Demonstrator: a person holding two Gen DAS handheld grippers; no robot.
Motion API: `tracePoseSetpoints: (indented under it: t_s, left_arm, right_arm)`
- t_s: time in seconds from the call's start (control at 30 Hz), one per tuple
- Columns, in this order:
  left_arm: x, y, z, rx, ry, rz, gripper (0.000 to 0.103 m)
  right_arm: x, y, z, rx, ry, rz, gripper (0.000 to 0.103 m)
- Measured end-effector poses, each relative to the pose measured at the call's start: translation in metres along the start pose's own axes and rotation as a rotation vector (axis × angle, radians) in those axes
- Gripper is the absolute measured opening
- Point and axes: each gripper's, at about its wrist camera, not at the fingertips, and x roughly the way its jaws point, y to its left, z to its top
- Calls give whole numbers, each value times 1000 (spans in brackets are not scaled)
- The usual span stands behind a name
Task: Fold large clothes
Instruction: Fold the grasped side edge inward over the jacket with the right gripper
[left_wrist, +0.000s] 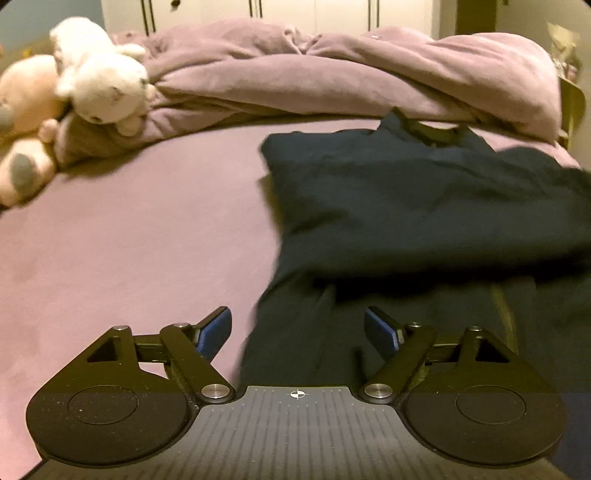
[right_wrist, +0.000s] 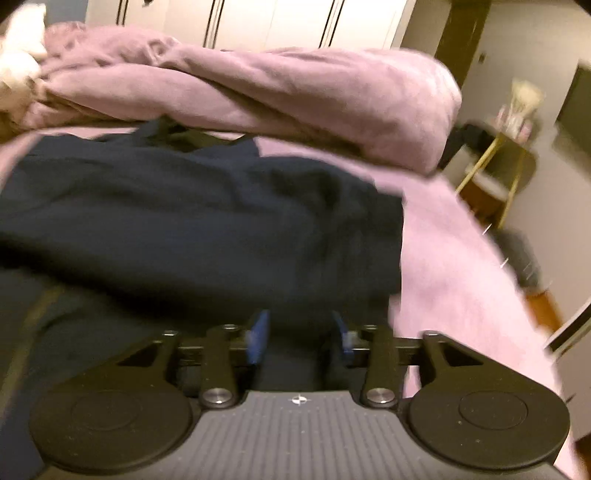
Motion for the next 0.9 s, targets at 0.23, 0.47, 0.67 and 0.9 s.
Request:
tracePoseSetpoints:
  t_s: [0.23,0.47,0.67,0.9]
  left_arm:
    - [-120,56,-99,-64,-8,26,88]
    - [-174,71,-175,-167,74,-53,88]
    - [-170,77,-196,-238,141,-76,86]
    - [-157,99,-197,-362,199,-163,81]
  right_arm:
    - [-132,-56,-130,194,35,68,63]
    - [-193,-94,-198,358,124,130,65]
    - [-195,-101,-215,412,161,151,65]
    - [-190,-128,-240,594,219,250,64]
